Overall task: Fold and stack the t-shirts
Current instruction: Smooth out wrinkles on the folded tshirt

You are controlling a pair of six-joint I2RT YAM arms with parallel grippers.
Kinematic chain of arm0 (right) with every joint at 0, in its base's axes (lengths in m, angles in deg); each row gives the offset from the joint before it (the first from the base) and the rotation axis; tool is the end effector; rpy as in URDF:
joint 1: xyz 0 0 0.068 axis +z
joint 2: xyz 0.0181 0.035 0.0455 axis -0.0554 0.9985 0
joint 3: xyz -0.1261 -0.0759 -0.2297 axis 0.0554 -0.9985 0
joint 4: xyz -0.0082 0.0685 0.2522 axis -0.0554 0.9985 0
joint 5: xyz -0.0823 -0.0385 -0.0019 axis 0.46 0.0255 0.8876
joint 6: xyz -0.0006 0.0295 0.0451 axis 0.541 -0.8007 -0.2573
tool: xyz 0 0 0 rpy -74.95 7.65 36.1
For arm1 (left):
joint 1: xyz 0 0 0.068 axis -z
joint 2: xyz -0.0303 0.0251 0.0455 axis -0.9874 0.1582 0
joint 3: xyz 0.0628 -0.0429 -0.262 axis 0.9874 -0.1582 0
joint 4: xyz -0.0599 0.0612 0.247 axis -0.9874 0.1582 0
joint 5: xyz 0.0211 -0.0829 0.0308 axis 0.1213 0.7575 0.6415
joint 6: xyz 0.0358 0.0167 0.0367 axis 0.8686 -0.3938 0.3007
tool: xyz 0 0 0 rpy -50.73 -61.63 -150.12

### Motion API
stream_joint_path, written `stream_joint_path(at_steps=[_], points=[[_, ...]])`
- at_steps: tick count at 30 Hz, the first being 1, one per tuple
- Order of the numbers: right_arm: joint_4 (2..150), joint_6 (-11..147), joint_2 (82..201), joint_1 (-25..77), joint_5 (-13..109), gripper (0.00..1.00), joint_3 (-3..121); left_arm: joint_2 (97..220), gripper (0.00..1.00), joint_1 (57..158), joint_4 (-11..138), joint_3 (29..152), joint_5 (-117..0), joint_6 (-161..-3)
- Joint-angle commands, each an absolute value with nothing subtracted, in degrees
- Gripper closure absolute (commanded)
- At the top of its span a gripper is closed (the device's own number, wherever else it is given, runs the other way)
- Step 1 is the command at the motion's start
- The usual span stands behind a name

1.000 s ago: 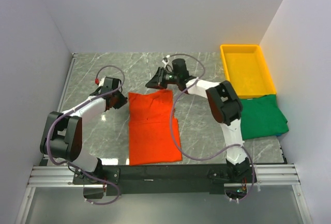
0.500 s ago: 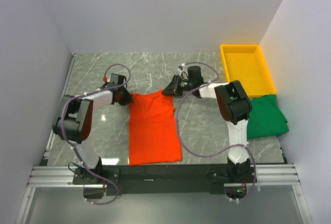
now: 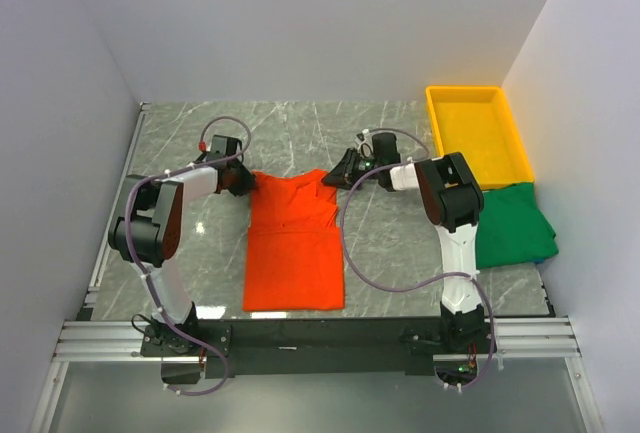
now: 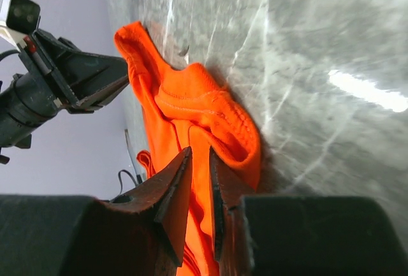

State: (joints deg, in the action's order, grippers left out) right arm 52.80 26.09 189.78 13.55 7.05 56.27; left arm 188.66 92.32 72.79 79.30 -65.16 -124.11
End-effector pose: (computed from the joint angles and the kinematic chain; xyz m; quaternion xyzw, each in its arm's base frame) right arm 0.4271 0.1565 0.0933 0.0320 0.8254 0.5393 0.1642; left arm 0.3670 -0.0753 0.1510 -0.3364 0.8843 -0.1864 0.2648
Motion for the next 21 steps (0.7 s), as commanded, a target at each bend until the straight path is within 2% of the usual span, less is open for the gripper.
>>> stream_joint_path(at_steps=[1, 5, 12, 13, 16, 21], points=[[52.66, 26.72, 188.37, 12.64, 7.52, 0.76, 59.01, 187.37, 0.78, 91.71, 75.78, 82.18, -66.48, -122.98], [58.46, 31.11, 182.15, 12.64, 8.84, 0.76, 59.64, 183.16, 0.66, 91.71, 78.85, 83.94, -66.83, -122.27], [70.65, 40.34, 165.8, 13.95, 17.35, 0.63, 50.86, 169.19, 0.3, 91.8, 85.71, 80.71, -71.83, -120.25], [72.6, 42.79, 164.21, 14.4, 19.89, 0.59, 48.84, 165.34, 0.28, 91.89, 87.63, 79.64, -72.36, -120.25], [79.11, 46.05, 157.53, 17.2, 25.34, 0.53, 43.32, 157.96, 0.24, 93.37, 92.11, 75.34, -75.6, -120.08], [88.85, 48.61, 146.72, 28.51, 37.48, 0.52, 35.91, 148.18, 0.25, 101.35, 104.95, 68.84, -80.27, -122.7]])
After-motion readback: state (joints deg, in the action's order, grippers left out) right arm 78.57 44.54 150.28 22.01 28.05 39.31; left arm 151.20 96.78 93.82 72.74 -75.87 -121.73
